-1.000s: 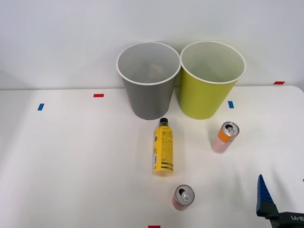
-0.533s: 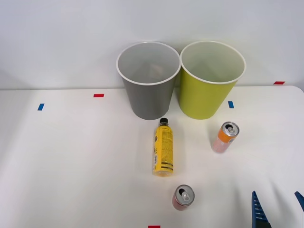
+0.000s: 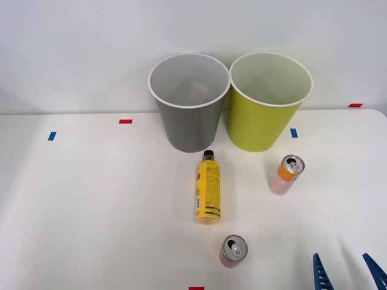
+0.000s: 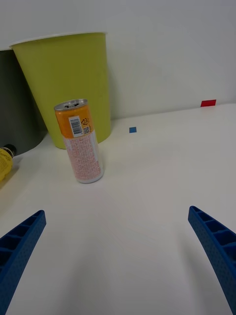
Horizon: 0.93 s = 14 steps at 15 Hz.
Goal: Put cans in the gray bin, plastic bottles in the light green bin
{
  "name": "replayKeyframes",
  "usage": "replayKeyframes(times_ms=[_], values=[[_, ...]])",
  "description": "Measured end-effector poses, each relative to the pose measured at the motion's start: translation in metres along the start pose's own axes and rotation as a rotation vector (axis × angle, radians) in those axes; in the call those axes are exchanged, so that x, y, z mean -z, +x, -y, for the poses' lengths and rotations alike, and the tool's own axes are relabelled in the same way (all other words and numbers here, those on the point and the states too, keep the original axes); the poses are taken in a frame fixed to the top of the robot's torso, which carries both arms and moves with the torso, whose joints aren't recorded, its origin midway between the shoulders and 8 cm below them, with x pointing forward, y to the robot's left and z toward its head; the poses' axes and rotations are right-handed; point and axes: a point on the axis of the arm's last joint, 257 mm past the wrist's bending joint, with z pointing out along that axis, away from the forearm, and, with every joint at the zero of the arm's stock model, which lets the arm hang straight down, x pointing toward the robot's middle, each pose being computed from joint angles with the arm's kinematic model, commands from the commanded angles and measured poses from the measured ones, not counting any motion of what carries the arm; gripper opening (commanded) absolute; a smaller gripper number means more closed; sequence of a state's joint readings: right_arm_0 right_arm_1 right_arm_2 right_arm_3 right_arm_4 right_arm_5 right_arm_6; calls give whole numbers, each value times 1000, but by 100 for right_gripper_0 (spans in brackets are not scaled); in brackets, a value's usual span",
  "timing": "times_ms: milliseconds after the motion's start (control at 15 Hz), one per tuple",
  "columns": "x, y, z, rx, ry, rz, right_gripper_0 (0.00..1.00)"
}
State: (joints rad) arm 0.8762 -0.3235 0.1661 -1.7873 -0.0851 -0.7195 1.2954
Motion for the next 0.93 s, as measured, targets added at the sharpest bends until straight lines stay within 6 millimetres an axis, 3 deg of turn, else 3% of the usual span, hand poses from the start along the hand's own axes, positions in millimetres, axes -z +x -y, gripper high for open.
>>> replayKeyframes(times_ms=[533,933], values=[[19,24,5,-15,12,-49,100],[20,24,12,-9,22,-42,100]])
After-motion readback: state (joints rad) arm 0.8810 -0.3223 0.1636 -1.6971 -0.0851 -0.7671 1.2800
